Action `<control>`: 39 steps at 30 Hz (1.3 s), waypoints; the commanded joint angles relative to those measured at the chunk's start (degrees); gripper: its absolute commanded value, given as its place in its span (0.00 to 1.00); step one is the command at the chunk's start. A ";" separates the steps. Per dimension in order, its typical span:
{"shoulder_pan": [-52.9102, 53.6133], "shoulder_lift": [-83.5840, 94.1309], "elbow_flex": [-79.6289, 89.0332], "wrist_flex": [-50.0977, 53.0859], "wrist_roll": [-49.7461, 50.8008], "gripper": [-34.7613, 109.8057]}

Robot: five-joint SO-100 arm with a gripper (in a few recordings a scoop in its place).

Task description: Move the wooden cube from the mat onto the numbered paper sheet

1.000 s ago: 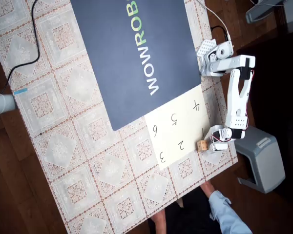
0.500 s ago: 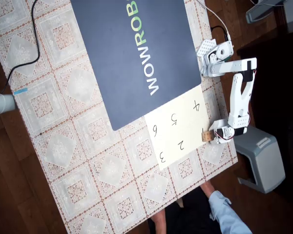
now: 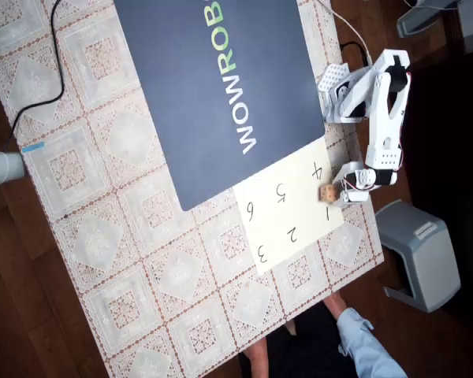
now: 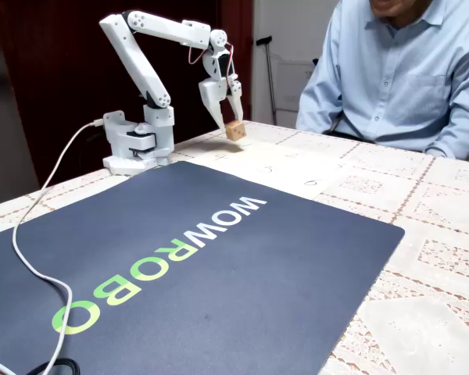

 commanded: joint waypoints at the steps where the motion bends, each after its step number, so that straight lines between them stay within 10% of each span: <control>1: 3.08 6.06 1.85 3.08 -1.85 0.24; 22: 5.27 -12.83 1.76 2.46 -1.85 0.24; 29: 5.89 -10.99 1.23 2.72 4.39 0.54; 39: 2.55 1.67 1.49 9.05 1.67 0.53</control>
